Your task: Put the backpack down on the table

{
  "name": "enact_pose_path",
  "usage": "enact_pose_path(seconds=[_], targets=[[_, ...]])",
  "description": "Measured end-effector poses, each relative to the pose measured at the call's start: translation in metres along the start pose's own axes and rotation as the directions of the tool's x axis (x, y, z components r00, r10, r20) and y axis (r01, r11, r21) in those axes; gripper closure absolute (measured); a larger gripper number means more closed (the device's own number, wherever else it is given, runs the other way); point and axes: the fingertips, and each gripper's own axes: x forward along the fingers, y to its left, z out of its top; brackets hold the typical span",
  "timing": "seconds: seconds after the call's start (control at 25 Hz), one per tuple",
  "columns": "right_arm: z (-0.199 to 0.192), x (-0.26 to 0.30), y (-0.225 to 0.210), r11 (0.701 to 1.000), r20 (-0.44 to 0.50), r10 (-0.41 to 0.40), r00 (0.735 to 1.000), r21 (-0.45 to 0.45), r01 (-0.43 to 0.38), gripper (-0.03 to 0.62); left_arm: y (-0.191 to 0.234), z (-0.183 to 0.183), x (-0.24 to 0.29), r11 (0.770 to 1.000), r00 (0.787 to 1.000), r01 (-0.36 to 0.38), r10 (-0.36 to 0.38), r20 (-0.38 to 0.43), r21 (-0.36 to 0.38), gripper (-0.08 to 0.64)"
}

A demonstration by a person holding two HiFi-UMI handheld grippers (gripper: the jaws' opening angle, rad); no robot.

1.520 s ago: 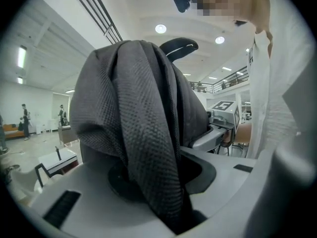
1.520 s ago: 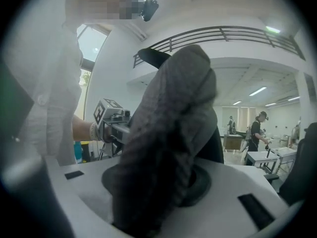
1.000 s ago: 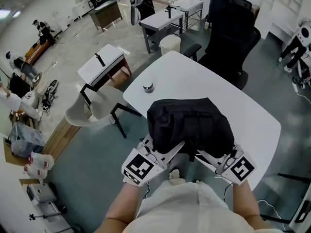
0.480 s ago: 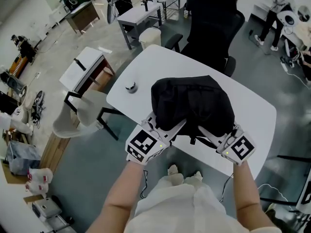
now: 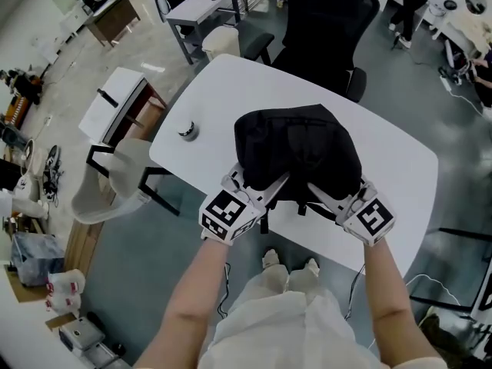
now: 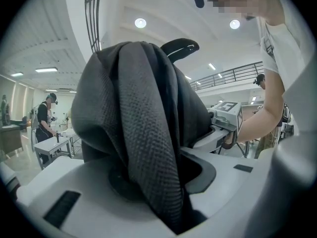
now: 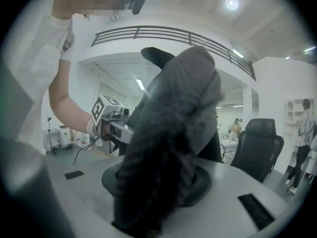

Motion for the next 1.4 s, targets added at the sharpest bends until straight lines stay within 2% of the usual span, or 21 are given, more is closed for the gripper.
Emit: enact_pose_path(seconds=[0.44,0.76,1.4], targets=[[-0.044,0.009,-0.017,0.998,-0.021,-0.030,0.999,0.051,0.031,0.448,0.010,-0.038,0.031,1.000,1.000,-0.001,0.000,-0.029,-0.031,0.422],[-0.068,0.013,-0.016,0.997,-0.028,-0.013,1.000,0.079,0.016,0.445,0.011,-0.060,0.036,0.999,0.998,0.011,-0.013,-0.054,-0.039,0.420],[-0.082,0.016,-0.016,0.992,-0.035,0.014,0.999,0.126,-0.009,0.444,0.013,-0.076,0.040,0.995,0.998,-0.005,-0.001,-0.060,-0.104,0.408]])
